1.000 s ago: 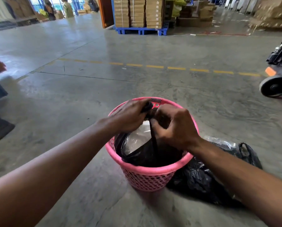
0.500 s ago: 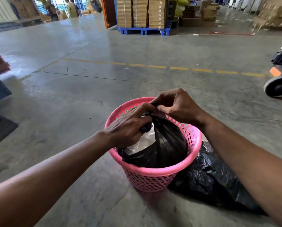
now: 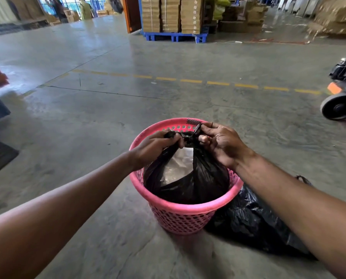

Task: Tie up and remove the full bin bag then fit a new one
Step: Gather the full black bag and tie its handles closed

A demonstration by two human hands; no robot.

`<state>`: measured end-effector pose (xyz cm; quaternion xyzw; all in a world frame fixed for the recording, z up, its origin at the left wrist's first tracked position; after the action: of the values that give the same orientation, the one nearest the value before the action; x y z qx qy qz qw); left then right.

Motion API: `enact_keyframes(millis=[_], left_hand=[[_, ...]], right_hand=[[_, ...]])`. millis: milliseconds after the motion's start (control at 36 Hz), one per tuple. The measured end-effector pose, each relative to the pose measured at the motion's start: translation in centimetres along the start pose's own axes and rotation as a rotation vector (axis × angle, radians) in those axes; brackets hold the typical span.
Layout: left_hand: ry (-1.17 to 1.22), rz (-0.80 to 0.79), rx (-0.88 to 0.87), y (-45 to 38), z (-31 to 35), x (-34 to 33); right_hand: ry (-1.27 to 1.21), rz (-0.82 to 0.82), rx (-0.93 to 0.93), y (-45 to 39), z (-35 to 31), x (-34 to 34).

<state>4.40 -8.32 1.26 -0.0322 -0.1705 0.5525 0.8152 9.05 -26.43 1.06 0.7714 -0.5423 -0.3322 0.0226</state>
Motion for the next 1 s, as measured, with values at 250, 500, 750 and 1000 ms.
enact_keyframes(millis=[250,500,750,1000], left_hand=[[-0.090,-0.007,0.160,-0.4,-2.5,1.6],[-1.174,-0.319,0.082,1.4,-4.1,3.2],[-1.276,-0.539,0.331,0.9,-4.3,2.8],[-0.062,0.087,0.254,-0.1,-2.1,3.6]], right_hand=[[0.578,-0.124,0.034,0.2,-1.5,0.7],[1.699,0.235,0.317,0.0,-1.5,3.3],[2.132,0.635,0.168,0.3,-1.0,4.0],[1.843,0.414,0.314,0.7,-2.3,4.4]])
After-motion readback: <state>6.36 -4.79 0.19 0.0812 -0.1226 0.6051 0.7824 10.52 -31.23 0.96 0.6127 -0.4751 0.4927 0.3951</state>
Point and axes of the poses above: each hand's wrist, its own y-axis away from the middle knuckle, its own x-axis out of the back of the hand, z = x × y, the point moved 3 cm from there along -y, towards the middle knuckle, and after that the axes turned 14 degrees about -x, right-handed, at the moved point
